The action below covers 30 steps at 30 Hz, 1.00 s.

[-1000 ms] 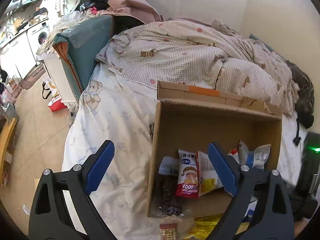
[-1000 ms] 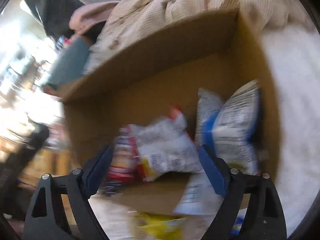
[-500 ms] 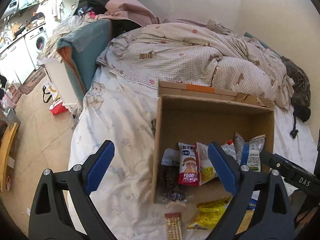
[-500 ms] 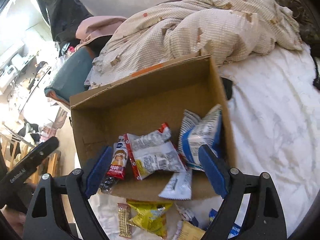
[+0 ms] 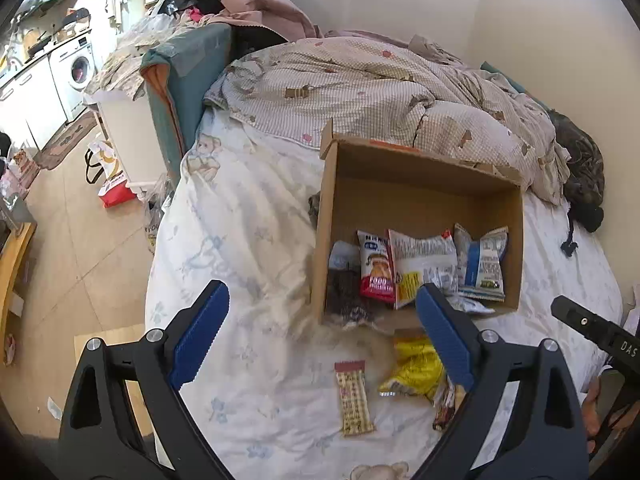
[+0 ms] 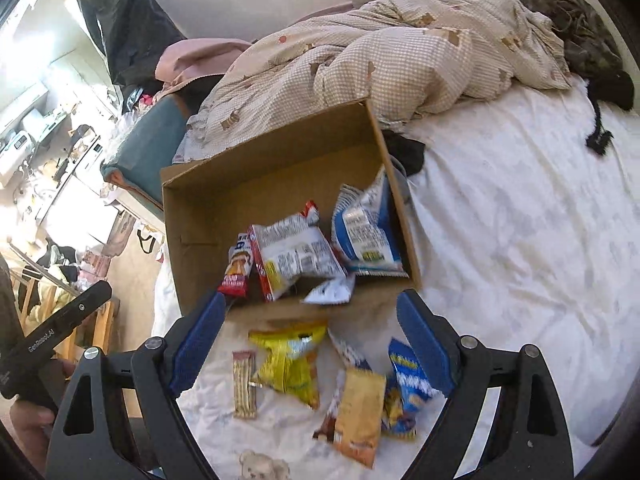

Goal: Organize snacks
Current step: 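Withdraw both tools from the box toward the remaining snacks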

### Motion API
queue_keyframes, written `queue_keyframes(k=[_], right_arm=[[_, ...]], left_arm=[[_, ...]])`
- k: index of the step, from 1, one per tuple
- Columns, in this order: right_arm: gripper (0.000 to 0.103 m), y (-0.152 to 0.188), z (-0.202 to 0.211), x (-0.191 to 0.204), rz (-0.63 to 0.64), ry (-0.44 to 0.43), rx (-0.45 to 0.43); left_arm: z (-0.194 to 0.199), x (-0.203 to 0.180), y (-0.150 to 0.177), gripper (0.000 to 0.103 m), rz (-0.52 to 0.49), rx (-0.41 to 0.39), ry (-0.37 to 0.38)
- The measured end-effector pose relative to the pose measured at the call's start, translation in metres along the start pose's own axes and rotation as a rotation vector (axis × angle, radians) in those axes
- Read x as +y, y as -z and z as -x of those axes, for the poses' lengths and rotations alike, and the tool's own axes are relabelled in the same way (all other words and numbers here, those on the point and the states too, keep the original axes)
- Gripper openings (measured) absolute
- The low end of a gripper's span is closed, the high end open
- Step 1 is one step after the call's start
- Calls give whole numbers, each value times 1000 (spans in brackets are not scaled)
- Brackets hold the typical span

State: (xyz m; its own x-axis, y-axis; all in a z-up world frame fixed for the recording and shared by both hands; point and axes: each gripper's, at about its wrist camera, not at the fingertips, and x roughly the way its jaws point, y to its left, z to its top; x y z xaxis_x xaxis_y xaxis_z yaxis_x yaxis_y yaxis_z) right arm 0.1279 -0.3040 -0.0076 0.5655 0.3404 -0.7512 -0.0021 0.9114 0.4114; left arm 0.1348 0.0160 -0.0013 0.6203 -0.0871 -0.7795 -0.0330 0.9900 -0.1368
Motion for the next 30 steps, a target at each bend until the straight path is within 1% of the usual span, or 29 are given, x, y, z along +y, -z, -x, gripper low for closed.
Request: queue_keyframes(k=[8, 16, 18, 25, 30], right_arm=[[90, 20, 17, -13, -54, 6, 3], [90, 29, 20, -17, -51, 23, 11], [90, 32, 20, -20, -51, 32, 14], [90, 38, 21, -39, -86, 63, 35], [90, 39, 17, -51, -151, 93, 57]], left_arm=[[10, 2, 24, 93, 0, 27, 4], [12, 0, 39, 93, -13, 54, 4], [11, 0, 44, 93, -11, 66, 2], [-5, -3, 60, 93, -2, 143, -7], [-14, -11, 63, 93, -19, 170, -10]])
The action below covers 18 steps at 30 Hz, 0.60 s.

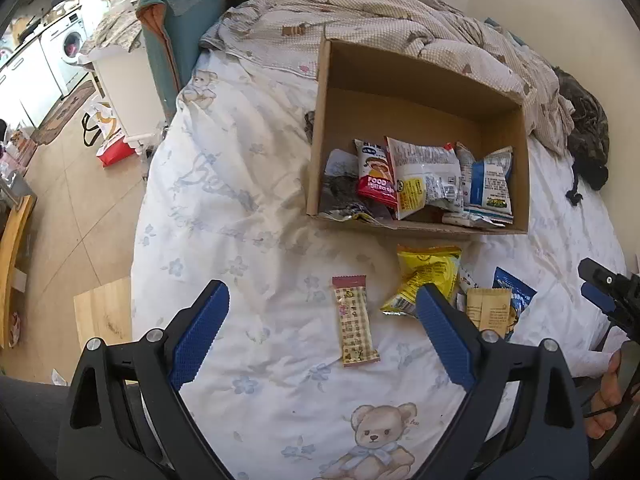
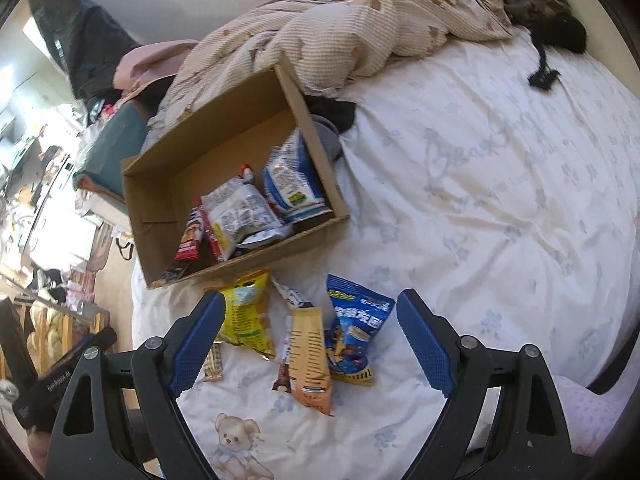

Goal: Organize snacks
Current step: 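Withdraw both tools from the box toward the remaining snacks, then grasp the pink-checkered wafer bar with the left tool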

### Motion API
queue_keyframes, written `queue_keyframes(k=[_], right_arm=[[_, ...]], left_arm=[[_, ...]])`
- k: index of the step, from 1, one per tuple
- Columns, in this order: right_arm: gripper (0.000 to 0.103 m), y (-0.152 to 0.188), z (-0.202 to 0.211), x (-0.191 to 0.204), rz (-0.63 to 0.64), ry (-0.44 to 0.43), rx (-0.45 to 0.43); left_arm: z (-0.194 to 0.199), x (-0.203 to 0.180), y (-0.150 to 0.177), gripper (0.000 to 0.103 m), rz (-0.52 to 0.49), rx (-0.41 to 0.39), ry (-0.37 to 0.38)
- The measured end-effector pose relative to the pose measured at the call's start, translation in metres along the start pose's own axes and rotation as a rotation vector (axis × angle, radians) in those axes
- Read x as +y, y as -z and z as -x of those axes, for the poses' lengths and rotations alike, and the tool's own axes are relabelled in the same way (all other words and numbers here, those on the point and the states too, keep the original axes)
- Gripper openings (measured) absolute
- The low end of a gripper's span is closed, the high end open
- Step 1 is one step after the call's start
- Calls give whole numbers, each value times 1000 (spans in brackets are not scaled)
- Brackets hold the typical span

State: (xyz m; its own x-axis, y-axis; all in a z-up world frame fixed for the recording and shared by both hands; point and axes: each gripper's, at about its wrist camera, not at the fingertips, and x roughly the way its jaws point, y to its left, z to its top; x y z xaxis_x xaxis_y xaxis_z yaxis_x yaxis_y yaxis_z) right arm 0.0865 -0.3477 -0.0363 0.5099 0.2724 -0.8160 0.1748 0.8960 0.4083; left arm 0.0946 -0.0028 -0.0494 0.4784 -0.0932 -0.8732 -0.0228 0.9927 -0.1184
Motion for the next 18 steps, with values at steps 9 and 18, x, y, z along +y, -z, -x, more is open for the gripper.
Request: queue_keyframes(k=[9, 18], right_arm=[[90, -1, -21, -20, -114, 25, 72], [90, -1, -33, -22, -163, -3, 124]], left_arm=[[-13, -2, 2, 93, 6, 36, -9], [-42, -1, 6, 93, 49, 130, 1]])
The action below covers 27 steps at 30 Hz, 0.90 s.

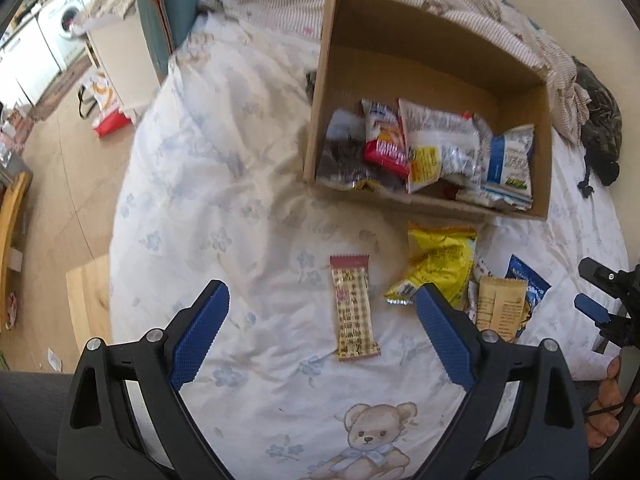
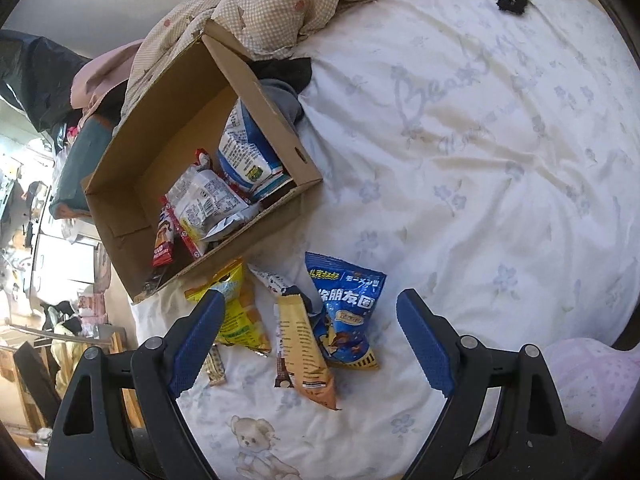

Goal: Organize snacks
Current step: 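Grasp the pink-checkered wafer bar with the left tool, then grasp the tan snack bag with the right tool while the left tool holds the wafer bar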

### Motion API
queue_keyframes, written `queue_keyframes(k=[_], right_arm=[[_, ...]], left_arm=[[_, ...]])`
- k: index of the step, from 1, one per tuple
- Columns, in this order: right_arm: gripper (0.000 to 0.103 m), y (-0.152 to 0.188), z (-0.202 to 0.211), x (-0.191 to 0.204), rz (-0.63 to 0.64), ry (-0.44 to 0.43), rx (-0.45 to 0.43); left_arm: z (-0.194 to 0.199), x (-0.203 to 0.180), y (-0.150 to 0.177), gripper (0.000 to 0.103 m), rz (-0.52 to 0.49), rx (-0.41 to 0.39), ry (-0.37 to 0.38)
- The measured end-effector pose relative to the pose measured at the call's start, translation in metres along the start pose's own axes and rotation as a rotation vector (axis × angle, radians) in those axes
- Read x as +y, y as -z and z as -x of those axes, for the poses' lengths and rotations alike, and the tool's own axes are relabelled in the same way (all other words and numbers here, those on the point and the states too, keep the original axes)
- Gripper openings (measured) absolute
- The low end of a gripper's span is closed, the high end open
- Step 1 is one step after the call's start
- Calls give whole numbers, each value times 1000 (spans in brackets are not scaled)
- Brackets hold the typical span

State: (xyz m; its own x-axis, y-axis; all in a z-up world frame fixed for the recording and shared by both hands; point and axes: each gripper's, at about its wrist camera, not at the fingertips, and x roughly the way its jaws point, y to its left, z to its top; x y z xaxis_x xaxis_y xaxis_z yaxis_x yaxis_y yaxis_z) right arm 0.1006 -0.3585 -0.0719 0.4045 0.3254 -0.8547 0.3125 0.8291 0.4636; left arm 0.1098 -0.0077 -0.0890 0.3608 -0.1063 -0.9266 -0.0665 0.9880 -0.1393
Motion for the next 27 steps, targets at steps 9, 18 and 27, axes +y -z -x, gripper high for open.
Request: queue_keyframes(k=[9, 18, 27], right_arm=[[90, -4, -7, 10, 24, -2, 16], [90, -3, -18, -1, -4, -25, 88], [81, 16, -38, 11, 43, -70, 226]], left_arm=[[-53, -27, 11, 89, -93, 155, 6], [-102, -36, 20, 25, -133, 246, -58], [-66, -20, 15, 22, -45, 178, -49]])
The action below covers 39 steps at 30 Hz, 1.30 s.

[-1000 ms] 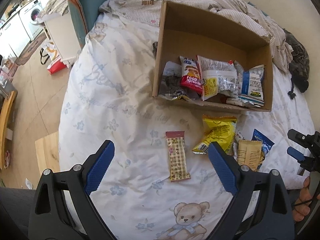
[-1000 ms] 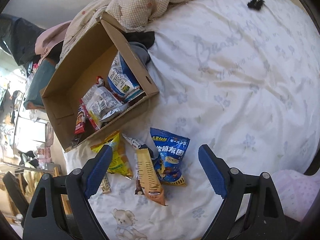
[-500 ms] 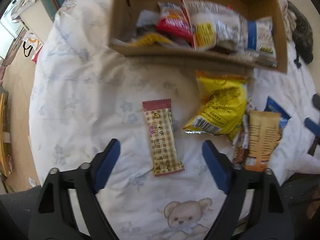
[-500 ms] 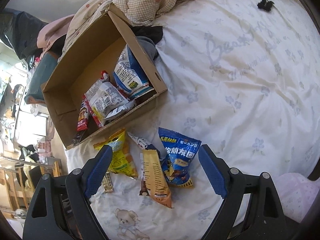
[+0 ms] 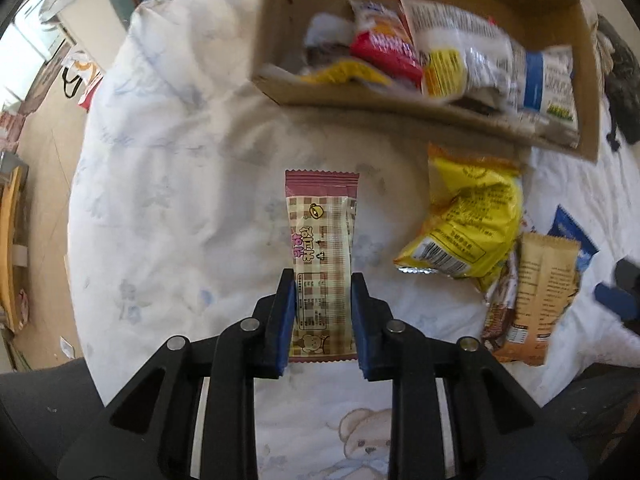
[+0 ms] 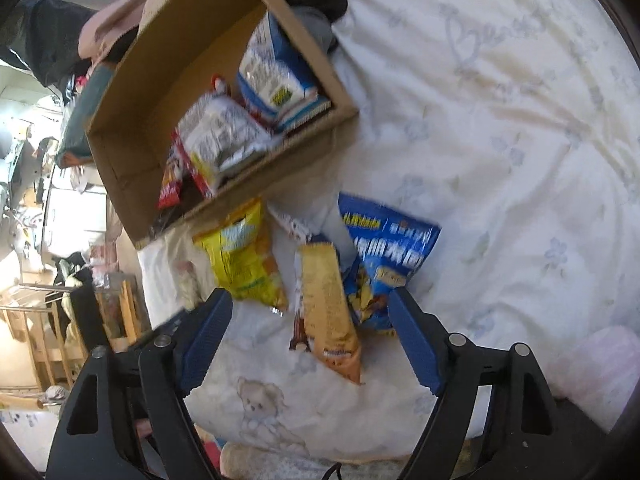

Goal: Organize snacks
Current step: 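Grasp the tan snack bag with the right tool while the left tool holds the wafer bar, then carry the wafer bar and tan bag over the box with both tools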

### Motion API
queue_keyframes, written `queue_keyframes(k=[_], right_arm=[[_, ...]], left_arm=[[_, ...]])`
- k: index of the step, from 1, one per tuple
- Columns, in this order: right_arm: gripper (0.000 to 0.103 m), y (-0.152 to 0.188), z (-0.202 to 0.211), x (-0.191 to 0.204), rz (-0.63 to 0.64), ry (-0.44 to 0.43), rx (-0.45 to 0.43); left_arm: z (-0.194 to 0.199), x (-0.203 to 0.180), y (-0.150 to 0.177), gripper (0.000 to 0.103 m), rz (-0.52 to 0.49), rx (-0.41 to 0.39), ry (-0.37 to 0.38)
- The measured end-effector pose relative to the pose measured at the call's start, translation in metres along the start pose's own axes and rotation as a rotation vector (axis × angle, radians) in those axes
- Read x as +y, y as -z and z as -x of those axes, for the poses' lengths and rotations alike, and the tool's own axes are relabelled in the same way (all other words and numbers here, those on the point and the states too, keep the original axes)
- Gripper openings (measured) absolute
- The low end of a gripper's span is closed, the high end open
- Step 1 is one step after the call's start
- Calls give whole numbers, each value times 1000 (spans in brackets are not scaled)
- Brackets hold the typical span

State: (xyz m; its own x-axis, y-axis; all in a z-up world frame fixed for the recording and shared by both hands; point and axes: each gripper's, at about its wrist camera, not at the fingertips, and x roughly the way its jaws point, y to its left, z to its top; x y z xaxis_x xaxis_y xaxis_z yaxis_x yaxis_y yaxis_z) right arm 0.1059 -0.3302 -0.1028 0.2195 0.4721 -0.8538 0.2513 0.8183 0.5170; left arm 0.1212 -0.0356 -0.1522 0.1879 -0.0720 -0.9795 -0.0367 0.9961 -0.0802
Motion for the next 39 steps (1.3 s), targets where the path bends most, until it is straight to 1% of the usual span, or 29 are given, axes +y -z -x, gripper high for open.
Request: queue_keyframes(k=[2, 4, 5, 7, 8, 9, 10, 14, 16, 19, 20, 21, 22, 25, 26, 28, 31, 35, 39], right_arm=[[81, 5, -2, -2, -4, 10, 18], [81, 10, -7, -3, -4, 37, 43], [81, 14, -12, -5, -6, 66, 66], [81, 22, -23, -12, -35, 83, 110], [79, 26, -31, -15, -50, 95, 141], [75, 27, -36, -15, -49, 99, 157], [73, 27, -41, -13, -43, 105, 169], [73, 21, -54, -5, -9, 154, 171], [73, 18, -60, -5, -30, 136, 184], [72, 18, -69, -3, -21, 164, 207], [69, 18, -71, -1, -14, 169, 213], [61, 18, -72, 0, -8, 169, 216], [48, 18, -72, 2, -1, 169, 216], [36, 23, -71, 5, 17, 167, 202], [35, 25, -68, 7, 32, 164, 191], [28, 30, -68, 14, 54, 151, 185], [23, 36, -63, 17, 82, 129, 172], [23, 47, -51, 23, 138, 94, 146], [23, 56, -40, 20, 119, 45, 126]], left_arm=[[11, 4, 3, 22, 16, -11, 12], [21, 7, 4, 22, 25, -31, 27], [27, 9, 4, 22, 29, -45, 34], [41, 10, 7, 22, 31, -74, 43], [47, 10, 9, 22, 29, -89, 47], [51, 10, 11, 22, 26, -100, 48], [56, 10, 12, 22, 23, -111, 50], [68, 10, 14, 22, 16, -129, 70], [73, 18, 19, 22, 16, -137, 77], [77, 25, 20, 22, 25, -145, 86], [77, 27, 20, 22, 29, -147, 83], [76, 28, 21, 22, 34, -150, 74], [76, 30, 22, 22, 39, -159, 55], [70, 35, 20, 22, 49, -159, 22], [67, 38, 20, 22, 58, -150, 22], [62, 42, 20, 22, 75, -135, 20], [59, 43, 21, 22, 77, -131, 6], [59, 47, 22, 22, 94, -130, 13], [57, 49, 23, 22, 107, -128, -5]])
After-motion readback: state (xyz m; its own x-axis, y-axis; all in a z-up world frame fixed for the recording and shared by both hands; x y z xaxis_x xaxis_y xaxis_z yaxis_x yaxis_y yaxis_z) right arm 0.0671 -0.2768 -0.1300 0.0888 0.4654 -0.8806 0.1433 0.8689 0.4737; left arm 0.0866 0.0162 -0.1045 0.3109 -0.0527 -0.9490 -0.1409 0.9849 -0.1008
